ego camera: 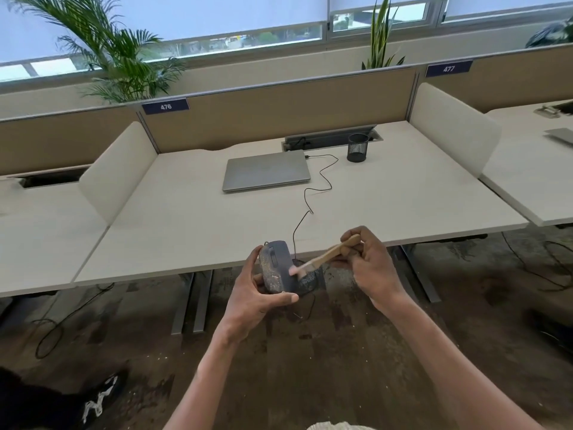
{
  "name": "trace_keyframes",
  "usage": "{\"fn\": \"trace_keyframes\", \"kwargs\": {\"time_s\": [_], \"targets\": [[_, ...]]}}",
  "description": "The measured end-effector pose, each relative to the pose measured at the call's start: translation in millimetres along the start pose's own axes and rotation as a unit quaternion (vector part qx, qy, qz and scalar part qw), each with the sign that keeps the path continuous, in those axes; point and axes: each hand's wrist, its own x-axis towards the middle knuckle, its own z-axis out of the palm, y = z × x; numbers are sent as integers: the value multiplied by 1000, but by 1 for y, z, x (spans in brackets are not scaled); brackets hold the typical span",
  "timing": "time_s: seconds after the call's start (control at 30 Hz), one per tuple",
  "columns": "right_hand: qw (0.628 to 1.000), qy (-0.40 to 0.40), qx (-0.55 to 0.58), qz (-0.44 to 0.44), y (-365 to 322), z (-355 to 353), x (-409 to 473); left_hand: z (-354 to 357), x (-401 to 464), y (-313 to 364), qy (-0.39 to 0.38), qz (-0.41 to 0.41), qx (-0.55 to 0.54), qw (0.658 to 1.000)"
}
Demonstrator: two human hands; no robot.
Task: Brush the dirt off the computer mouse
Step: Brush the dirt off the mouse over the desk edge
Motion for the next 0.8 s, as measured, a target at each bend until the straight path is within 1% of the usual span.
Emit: {"fn": "trace_keyframes", "kwargs": {"time_s": [0.1,0.17,0.23,0.4,0.57,0.8], "targets": [[1000,-18,-5,20,2,-6,-8,-3,1,-4,9,-4,-3,1000],[999,5,28,21,-3,-7,-9,-1,2,-2,7,-1,1,1000],[999,24,35,9,-8,-6,-11,2,1,1,11,4,7,1000],[997,6,-75,-27,-9,-4,-28,3,2,4,17,9,6,1000],[995,25,-75,-53,-9,-1,-32,7,3,9,16,3,8,1000],[981,32,-167,-99,-7,-8,-37,10,6,8,11,-8,-7,1000]]}}
